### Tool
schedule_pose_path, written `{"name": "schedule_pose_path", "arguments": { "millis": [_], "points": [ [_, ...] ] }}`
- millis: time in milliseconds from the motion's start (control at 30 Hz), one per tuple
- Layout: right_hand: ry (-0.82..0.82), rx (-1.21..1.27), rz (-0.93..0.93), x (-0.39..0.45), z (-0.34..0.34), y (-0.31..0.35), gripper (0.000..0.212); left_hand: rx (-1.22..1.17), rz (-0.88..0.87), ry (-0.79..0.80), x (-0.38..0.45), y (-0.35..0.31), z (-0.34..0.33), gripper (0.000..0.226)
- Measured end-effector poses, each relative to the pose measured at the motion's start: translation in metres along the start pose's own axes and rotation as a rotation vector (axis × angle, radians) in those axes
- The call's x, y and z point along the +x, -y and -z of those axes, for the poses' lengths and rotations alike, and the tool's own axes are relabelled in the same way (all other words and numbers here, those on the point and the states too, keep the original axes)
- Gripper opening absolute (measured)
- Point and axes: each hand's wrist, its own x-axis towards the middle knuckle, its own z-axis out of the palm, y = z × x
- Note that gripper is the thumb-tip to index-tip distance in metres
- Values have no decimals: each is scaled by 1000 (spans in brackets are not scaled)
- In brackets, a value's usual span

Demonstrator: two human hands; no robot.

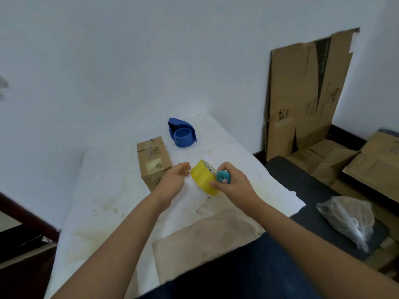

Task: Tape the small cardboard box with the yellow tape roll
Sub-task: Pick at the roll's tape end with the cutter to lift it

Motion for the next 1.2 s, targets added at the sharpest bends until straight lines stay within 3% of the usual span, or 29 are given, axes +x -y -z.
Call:
{"name": "schedule_pose_path", "arguments": {
  "millis": [267, 433, 700, 800, 867, 933, 1000, 1100, 1200],
  "points": [
    [-52, 80, -24, -7, -1, -5, 20, 123, -72, -26, -2, -13, -1, 55],
    [-85, 91, -30, -7, -4, -5, 20, 359, -295, -111, -14, -17, -7, 37],
    [-100, 111, -46, -8, -3, 0, 19, 550, -504, -181, -28, -20, -17, 32],
    [-110, 154, -57, -9, -4, 1, 20, 437, -490, -185, -33, -23, -17, 27],
    [-92, 206, -72, -11, -4, 3, 21, 256, -295, -181, -32, -21, -14, 28],
    [-54, 276, -66, -13, -5, 5, 20, -44, -39, -72, -28, -18, -11, 42],
    [-24, 324, -62, -15, -7, 6, 15, -333, 103, 54, -27, -14, -10, 43],
    [-12, 358, -92, -15, -8, 5, 11, -453, 11, 38, -29, -9, -10, 36],
    [-20, 444, -158, -13, -11, 6, 18, -317, -117, -20, -36, -6, -9, 34]
  ]
}}
